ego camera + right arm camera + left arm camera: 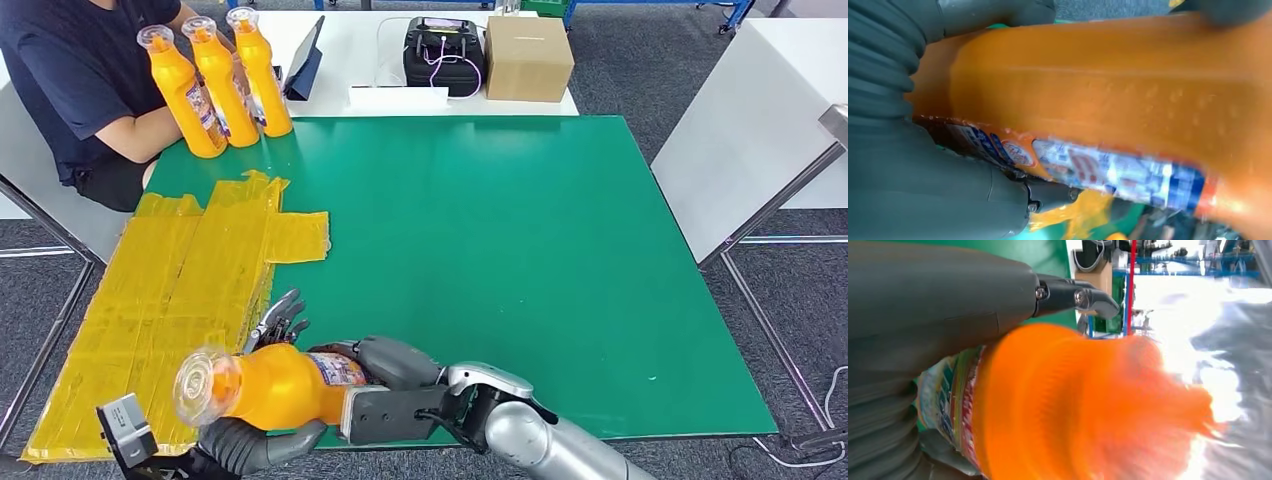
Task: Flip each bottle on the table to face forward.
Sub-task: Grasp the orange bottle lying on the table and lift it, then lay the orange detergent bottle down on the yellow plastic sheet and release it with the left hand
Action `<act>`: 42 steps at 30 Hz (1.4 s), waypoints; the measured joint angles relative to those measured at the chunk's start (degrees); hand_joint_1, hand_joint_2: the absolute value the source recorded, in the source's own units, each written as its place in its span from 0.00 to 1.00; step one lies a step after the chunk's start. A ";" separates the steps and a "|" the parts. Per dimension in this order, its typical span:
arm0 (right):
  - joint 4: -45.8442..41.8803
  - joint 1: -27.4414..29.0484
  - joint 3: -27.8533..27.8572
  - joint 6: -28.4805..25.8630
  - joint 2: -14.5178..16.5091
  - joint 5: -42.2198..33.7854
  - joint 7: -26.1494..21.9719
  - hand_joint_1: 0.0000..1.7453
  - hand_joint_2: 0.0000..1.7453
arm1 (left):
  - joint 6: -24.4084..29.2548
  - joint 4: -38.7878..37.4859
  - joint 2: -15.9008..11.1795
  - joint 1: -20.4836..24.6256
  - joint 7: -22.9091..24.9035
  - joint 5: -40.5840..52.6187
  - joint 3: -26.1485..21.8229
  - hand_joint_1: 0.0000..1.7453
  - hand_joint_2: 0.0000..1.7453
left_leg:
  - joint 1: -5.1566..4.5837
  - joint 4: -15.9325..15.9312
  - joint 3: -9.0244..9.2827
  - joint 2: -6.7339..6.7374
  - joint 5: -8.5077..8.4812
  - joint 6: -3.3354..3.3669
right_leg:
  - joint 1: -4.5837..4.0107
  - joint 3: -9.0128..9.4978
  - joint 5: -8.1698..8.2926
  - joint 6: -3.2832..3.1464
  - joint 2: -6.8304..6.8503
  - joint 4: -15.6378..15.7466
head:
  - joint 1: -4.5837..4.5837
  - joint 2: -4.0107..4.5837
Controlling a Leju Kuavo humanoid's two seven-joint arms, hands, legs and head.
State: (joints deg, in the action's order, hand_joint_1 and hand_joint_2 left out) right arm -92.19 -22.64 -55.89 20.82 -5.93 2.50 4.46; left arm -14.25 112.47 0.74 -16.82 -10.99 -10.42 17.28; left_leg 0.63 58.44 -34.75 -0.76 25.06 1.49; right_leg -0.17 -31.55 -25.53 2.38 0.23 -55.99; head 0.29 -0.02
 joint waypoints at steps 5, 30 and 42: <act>-0.13 -2.29 -2.95 0.89 0.67 -0.25 -0.22 1.00 1.00 | -0.69 -0.43 -0.60 0.05 0.42 -2.54 1.22 0.00 1.00 | 0.00 0.00 0.00 0.00 0.00 0.00 | 0.00 0.00 0.00 0.00 0.00 0.00 | -0.01 0.00; -0.11 -3.62 -5.37 0.14 0.03 -0.88 -0.36 1.00 1.00 | -0.22 -1.02 -2.69 0.45 -2.38 -2.55 3.20 1.00 1.00 | 0.00 0.00 0.00 -0.01 0.00 0.00 | 0.01 -0.01 0.00 0.00 0.00 0.00 | -0.01 0.00; -0.10 -2.67 -5.07 -2.36 -0.11 0.24 -0.07 0.00 0.00 | 1.72 -1.03 -2.68 0.73 -2.64 0.89 3.26 1.00 1.00 | 0.00 0.00 0.00 -0.01 0.00 0.00 | 0.01 -0.03 0.00 0.00 0.00 0.00 | -0.01 0.00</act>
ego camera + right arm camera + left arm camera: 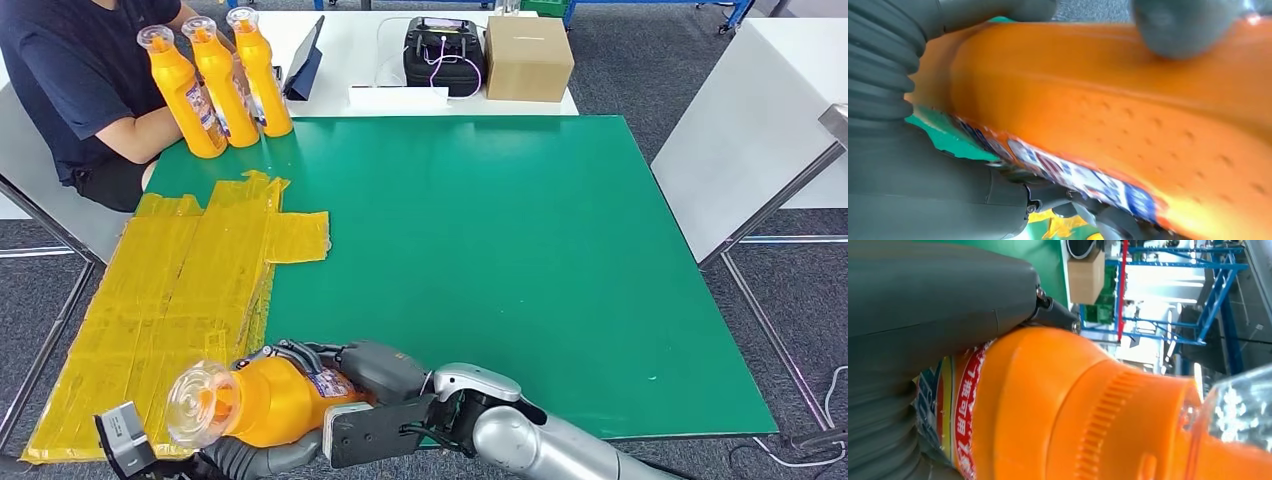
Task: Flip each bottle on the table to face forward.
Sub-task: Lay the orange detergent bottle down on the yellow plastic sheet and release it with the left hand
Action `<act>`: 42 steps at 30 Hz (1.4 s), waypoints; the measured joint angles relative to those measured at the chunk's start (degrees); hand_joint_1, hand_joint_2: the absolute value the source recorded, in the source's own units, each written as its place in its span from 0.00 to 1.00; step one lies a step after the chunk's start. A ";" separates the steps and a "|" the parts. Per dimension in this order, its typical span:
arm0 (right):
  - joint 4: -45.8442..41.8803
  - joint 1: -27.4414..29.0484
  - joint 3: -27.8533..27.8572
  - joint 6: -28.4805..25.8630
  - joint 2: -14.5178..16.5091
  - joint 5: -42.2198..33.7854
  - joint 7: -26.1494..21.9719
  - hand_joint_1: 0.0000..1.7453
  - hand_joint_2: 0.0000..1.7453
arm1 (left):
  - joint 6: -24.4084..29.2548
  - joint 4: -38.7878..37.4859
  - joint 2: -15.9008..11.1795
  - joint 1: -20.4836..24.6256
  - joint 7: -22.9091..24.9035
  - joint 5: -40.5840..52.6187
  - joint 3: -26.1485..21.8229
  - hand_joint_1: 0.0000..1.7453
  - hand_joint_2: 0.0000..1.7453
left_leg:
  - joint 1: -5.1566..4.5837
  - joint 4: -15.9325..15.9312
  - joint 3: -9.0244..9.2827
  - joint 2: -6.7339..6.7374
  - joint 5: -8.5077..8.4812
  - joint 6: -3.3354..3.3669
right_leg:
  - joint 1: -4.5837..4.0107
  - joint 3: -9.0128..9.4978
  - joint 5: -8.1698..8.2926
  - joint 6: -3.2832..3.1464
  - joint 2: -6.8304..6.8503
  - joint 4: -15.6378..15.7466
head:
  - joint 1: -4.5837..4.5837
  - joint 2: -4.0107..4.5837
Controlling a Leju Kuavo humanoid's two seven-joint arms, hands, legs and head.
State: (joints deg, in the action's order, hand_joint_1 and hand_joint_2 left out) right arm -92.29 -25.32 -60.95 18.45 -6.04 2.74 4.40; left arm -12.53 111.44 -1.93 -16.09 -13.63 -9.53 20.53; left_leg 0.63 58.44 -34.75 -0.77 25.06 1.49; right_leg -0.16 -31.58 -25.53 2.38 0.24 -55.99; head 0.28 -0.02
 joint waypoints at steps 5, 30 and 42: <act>-2.49 4.50 3.44 -4.23 -2.61 4.38 -0.94 0.00 0.00 | 7.50 0.04 0.78 -0.01 -0.49 18.00 -2.15 1.00 1.00 | -0.02 0.00 -0.03 -0.04 0.00 0.00 | 0.02 -0.02 0.00 0.00 0.01 0.01 | -0.01 0.00; -26.26 19.68 31.49 -3.50 -26.26 3.78 -4.59 0.00 0.00 | 32.37 -39.11 -2.26 16.81 6.79 83.76 -18.09 1.00 1.00 | -0.08 0.01 0.02 -0.08 0.00 0.01 | 0.06 0.06 0.03 0.03 0.04 0.01 | 0.02 0.00; -26.37 20.48 31.69 -3.75 -27.03 5.17 -3.61 0.00 0.00 | 35.02 -41.10 -2.67 17.96 12.11 89.40 -13.78 0.00 0.00 | -0.08 -0.01 0.41 -0.14 -0.02 0.02 | 0.06 0.46 0.01 0.02 0.10 0.00 | 0.03 0.00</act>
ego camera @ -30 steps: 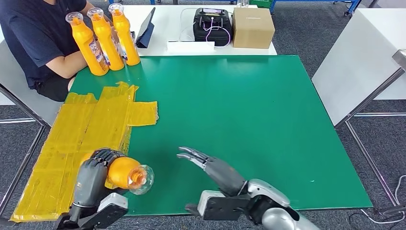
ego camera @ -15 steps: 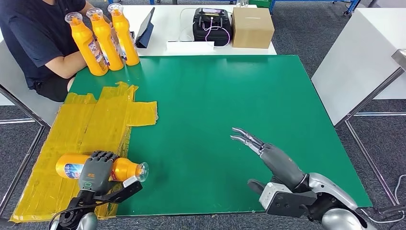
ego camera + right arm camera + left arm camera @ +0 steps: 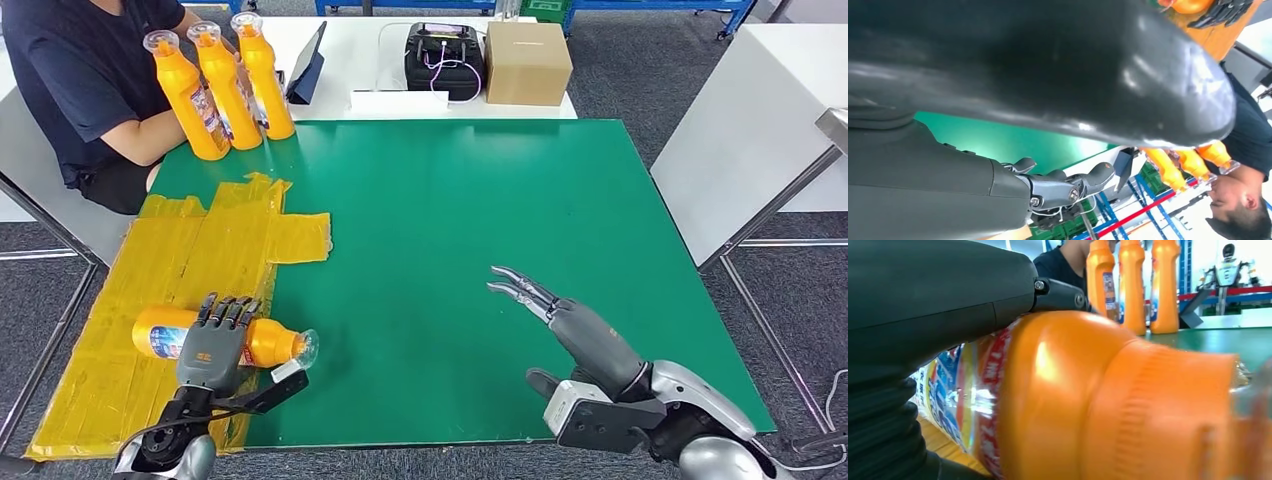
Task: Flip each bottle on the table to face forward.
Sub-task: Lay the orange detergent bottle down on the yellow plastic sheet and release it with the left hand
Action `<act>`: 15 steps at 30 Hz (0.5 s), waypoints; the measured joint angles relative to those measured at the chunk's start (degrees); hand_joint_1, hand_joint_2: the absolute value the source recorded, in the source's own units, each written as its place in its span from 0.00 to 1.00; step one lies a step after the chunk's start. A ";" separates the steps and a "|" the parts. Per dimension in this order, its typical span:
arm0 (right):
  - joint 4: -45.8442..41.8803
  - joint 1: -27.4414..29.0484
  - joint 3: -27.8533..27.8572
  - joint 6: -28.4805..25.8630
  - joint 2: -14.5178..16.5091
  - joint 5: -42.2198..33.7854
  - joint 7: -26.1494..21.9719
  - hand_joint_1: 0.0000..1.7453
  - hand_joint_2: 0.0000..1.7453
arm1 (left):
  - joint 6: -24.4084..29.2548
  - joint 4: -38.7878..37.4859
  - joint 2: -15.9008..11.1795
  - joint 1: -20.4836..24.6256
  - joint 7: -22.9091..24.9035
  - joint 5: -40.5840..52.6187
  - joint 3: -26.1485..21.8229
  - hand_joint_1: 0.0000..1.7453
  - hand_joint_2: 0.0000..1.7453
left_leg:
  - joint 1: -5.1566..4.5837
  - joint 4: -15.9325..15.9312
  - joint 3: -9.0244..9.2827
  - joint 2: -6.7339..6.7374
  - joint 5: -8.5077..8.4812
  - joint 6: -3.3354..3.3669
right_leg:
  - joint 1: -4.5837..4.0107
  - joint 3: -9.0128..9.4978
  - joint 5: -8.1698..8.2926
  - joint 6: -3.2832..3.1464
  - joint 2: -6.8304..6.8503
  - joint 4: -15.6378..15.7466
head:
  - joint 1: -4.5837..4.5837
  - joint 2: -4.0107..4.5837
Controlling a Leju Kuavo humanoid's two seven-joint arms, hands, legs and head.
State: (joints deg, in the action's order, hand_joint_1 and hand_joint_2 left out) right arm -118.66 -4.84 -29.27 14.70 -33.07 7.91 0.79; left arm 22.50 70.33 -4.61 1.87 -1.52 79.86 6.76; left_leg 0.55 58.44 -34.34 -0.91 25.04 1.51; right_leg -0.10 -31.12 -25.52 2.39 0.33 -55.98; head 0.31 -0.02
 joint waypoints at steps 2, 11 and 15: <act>0.00 0.72 0.00 -0.35 0.00 0.42 -0.08 0.00 0.00 | 0.56 1.44 -0.10 -1.15 0.27 0.04 0.33 0.00 0.00 | 0.00 0.00 -0.02 0.02 -0.01 0.00 | 0.01 -0.03 0.01 0.01 -0.01 -0.01 | -0.01 0.00; 0.00 6.44 0.96 -2.44 0.50 4.03 -1.28 0.00 0.00 | 5.27 14.82 -0.32 -8.57 -0.79 0.89 1.66 0.00 0.00 | -0.03 0.02 -0.39 0.01 0.02 0.00 | 0.03 -0.40 0.00 0.02 -0.01 0.00 | -0.01 0.00; 0.00 9.17 1.60 -3.03 1.32 5.61 -2.05 0.00 0.00 | 5.51 23.40 -0.50 -11.72 -1.03 -0.96 1.89 0.00 0.00 | -0.02 0.01 -0.52 0.02 0.04 0.00 | 0.01 -0.57 -0.01 0.00 -0.02 0.00 | -0.01 0.00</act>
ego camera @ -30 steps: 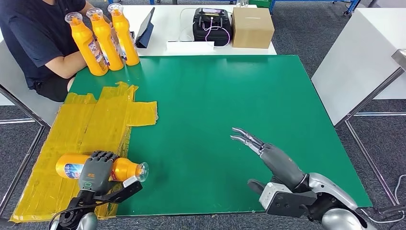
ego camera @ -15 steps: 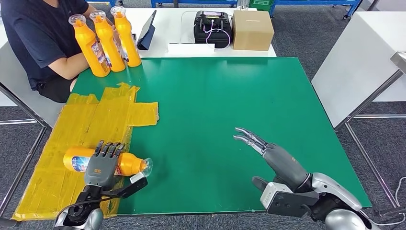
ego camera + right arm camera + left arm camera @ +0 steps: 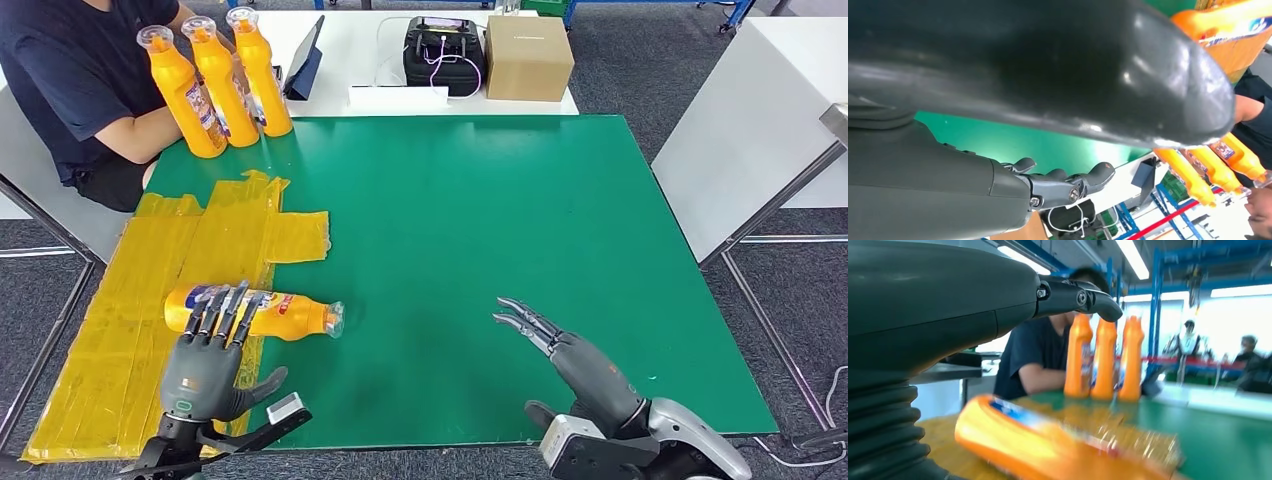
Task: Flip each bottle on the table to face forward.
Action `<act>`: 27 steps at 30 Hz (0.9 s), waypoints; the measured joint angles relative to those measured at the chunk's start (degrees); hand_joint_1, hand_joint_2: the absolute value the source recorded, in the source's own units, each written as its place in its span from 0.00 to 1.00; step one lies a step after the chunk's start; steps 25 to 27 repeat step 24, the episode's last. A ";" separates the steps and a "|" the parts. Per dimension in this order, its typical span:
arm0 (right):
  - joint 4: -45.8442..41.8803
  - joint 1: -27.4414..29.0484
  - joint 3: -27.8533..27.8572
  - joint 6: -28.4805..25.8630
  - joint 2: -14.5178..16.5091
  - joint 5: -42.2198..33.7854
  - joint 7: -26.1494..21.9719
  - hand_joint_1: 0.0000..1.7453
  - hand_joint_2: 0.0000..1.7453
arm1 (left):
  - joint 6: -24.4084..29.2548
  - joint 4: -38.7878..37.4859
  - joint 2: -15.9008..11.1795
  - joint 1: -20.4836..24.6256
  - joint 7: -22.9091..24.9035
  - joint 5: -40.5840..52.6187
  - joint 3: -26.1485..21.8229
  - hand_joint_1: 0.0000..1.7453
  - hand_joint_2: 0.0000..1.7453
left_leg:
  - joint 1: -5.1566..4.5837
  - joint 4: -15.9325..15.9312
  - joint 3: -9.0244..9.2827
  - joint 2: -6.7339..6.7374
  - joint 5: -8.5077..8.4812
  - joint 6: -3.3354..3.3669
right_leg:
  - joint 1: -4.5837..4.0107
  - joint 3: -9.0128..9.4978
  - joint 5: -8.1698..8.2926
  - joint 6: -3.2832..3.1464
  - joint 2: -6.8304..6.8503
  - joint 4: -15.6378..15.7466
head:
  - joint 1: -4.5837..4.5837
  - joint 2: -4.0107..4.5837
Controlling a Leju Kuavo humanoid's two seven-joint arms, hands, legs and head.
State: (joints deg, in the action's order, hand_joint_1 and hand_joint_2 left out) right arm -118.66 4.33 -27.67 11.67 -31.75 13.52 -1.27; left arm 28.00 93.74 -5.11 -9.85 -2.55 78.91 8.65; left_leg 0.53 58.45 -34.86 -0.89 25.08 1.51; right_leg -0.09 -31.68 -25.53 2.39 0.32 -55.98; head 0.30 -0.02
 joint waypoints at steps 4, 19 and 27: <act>-0.01 2.42 0.10 -0.61 1.61 2.45 -0.16 0.00 0.00 | 1.27 7.14 0.19 -2.00 -2.06 -6.74 -0.24 0.00 0.00 | 0.02 0.00 -0.02 0.00 0.00 0.00 | -0.02 -0.02 -0.01 -0.01 0.00 0.00 | 0.01 0.00; -0.07 8.51 -5.89 -21.84 21.39 13.75 -11.33 0.00 0.00 | -36.18 20.63 7.45 -8.34 -14.79 -71.77 6.68 0.00 0.00 | 0.03 -0.02 -0.04 0.03 0.06 -0.06 | -0.01 -0.53 -0.08 -0.05 -0.04 0.01 | -0.02 0.00; 2.04 7.98 -7.70 -25.06 26.64 19.60 -14.33 0.00 0.00 | -31.43 18.71 7.54 -7.56 -16.30 -68.38 14.36 0.00 0.00 | 0.03 -0.02 -0.02 0.03 0.10 -0.11 | -0.01 -0.35 -0.08 -0.05 -0.04 0.00 | 0.00 0.00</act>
